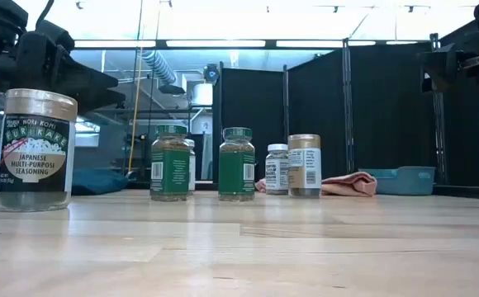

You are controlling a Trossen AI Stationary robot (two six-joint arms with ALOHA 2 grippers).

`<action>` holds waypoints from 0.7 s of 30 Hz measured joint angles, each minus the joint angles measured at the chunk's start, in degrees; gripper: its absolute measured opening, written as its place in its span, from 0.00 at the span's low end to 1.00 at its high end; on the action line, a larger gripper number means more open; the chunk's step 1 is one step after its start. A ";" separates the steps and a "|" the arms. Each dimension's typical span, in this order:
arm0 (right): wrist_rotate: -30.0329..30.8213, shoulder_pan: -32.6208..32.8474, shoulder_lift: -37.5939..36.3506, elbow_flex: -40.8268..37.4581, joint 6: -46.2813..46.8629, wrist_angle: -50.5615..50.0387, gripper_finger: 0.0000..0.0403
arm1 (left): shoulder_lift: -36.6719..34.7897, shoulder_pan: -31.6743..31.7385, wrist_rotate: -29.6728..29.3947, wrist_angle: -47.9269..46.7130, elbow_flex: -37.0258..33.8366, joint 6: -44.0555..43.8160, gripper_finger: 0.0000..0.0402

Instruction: Sort spices by type

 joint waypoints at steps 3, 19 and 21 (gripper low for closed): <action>0.00 -0.01 -0.01 -0.02 0.00 0.02 0.67 | 0.02 0.00 0.00 0.00 0.00 0.00 0.87; -0.01 0.00 0.01 0.00 0.00 0.02 0.67 | 0.00 -0.01 0.00 0.00 0.00 0.00 0.87; -0.01 0.00 0.01 -0.02 0.00 0.02 0.67 | 0.02 -0.02 0.00 0.00 0.00 0.00 0.87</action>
